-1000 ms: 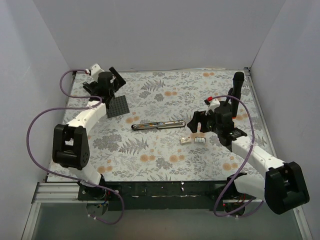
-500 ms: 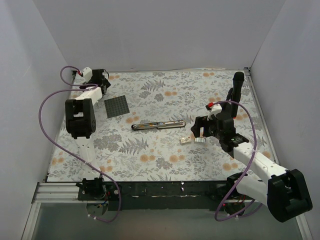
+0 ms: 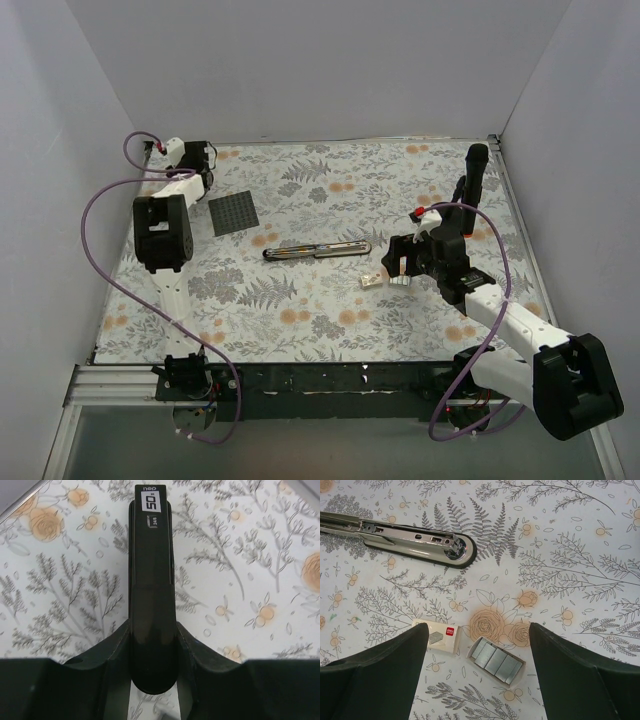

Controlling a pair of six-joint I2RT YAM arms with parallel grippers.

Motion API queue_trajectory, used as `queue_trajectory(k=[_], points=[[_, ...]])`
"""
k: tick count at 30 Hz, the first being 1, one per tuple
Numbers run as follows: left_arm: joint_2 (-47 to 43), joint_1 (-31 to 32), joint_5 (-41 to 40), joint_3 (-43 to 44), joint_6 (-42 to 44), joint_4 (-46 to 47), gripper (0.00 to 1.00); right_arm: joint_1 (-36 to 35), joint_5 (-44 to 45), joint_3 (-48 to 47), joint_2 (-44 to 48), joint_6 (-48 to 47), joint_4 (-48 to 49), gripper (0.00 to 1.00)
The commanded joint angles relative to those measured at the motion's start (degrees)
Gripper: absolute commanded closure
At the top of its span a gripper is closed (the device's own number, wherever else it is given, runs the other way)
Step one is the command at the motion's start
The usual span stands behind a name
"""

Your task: Load the staples into the stapler

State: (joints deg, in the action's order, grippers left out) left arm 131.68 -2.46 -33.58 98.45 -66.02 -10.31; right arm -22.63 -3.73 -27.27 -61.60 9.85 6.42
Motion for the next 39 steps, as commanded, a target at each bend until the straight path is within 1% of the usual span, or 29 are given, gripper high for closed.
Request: queue_trajectory(k=[1, 2, 4, 5, 6, 8, 9, 10, 12, 13, 14, 15, 16, 17, 18, 19, 20, 22, 23, 24, 25, 27, 30, 32, 33, 34, 36, 37, 39], points=[[-10.99, -0.18, -1.65, -5.28, 1.16, 0.46, 0.97, -0.39, -1.37, 0.46, 1.22, -0.71, 2.55, 0.11], [-12.74, -0.18, -1.75, -8.51, 0.72, 0.81, 1.0, -0.39, -1.89, 0.55, 1.31, -0.62, 2.55, 0.11], [-17.93, -0.18, -2.45, -11.69, 0.02, 0.9, 1.0, -0.4, -2.42, 0.46, 1.75, -0.53, 2.29, 0.12], [-19.95, -0.18, -2.45, -15.88, -0.68, 0.81, 1.0, -0.39, -2.86, 0.46, 2.1, -0.62, 1.94, 0.12], [-24.32, -0.09, -2.45, -17.75, -2.69, 0.47, 1.0, -0.39, -2.95, 0.55, 2.36, -0.62, 1.76, 0.12], [-28.56, 0.35, -1.67, -22.14, -4.99, -1.11, 1.0, -0.39, -3.48, 0.81, 3.24, -0.62, 1.5, 0.12], [-31.19, 0.7, -0.7, -26.78, -6.56, -1.29, 1.0, -0.48, -3.74, 0.9, 3.51, -0.44, 1.41, 0.12], [-35.39, 1.4, -0.26, -28.74, -7.36, -1.64, 1.0, -0.48, -4.09, 0.99, 3.86, -0.18, 1.41, 0.12], [-39.9, 2.36, 0.36, -34.08, -9.38, -4.97, 1.0, -0.48, -5.23, 1.16, 4.74, 0.08, 1.32, 0.12], [-44.36, 4.55, 0.36, -35.51, -11.04, -6.38, 1.0, -0.48, -5.67, 1.34, 5.35, 0.43, 1.41, 0.12], [-46.4, 5.61, 0.62, -37.18, -12.37, -9.44, 1.0, -0.57, -6.37, 1.6, 5.61, 0.52, 1.41, 0.12], [-48.51, 6.67, 2.02, -38.85, -12.99, -10.17, 1.0, -0.48, -6.64, 2.04, 5.97, 0.7, 1.49, 0.12], [-51.23, 9.2, 2.55, -42.35, -13.26, -10.69, 1.0, -0.66, -7.08, 2.13, 6.23, 0.96, 1.58, 0.12], [-55.43, 10.79, 2.73, -43.77, -13.69, -12.53, 1.0, -0.66, -7.52, 2.22, 6.84, 1.05, 1.5, 0.12], [-57.82, 12.46, 2.39, -44.92, -14.31, -13.76, 1.0, -0.66, -7.87, 2.48, 7.11, 1.05, 1.41, 0.12], [-59.76, 15.78, 2.38, -47.71, -15.27, -14.91, 1.0, -0.66, -8.22, 2.57, 7.63, 1.23, 1.06, 0.12], [-63.7, 17.38, 2.64, -48.87, -17.46, -17.88, 1.0, -0.66, -8.4, 2.57, 8.07, 1.23, 0.79, 0.12], [-67.24, 20.72, 4.74, -51.59, -20.98, -20.97, 1.0, -0.75, -8.67, 3.01, 9.39, 1.23, 0.35, 0.12], [-69.17, 21.7, 5.89, -54.48, -23.52, -23.07, 1.0, -0.75, -8.49, 3.18, 9.83, 1.31, 0.09, 0.12], [-72.32, 22.66, 6.42, -55.64, -25.19, -24.31, 1.0, -0.75, -8.58, 3.45, 10.36, 1.4, 0.09, 0.12], [-73.92, 24.85, 7.3, -56.78, -26.78, -25.54, 1.0, -0.83, -8.67, 4.06, 11.23, 1.58, 0.18, 0.12], [-77.08, 26.8, 7.66, -59.34, -30.47, -28.27, 1.0, -0.83, -8.84, 4.41, 11.77, 1.84, 0.35, 0.12], [-78.67, 30.48, 9.67, -61.53, -35.03, -29.86, 1.0, -0.83, -9.72, 5.03, 11.86, 2.1, 0.79, 0.12], [-78.16, 34.35, 11.69, -62.33, -37.24, -29.95, 1.0, -0.83, -10.94, 4.86, 11.42, 2.28, 1.05, 0.12], [-77.8, 36.1, 11.7, -63.11, -40.21, -29.86, 1.0, -0.83, -11.47, 5.03, 11.42, 2.54, 1.58, 0.12], [-76.5, 39.43, 11.87, -63.47, -41.2, -29.51, 1.0, -0.92, -11.91, 5.03, 11.33, 2.81, 1.84, 0.12], [-74.65, 42.7, 12.4, -64.35, -43.66, -27.5, 1.0, -1.1, -12.97, 5.82, 11.42, 3.33, 3.24, 0.13], [-72.29, 45.58, 12.75, -64.27, -45.32, -25.66, 0.97, -1.1, -13.41, 6.0, 11.33, 3.6, 3.6, 0.13], [-69.73, 48.06, 12.75, -63.39, -46.91, -24.5, 0.94, -1.19, -13.59, 6.17, 11.16, 3.78, 3.78, 0.13]])
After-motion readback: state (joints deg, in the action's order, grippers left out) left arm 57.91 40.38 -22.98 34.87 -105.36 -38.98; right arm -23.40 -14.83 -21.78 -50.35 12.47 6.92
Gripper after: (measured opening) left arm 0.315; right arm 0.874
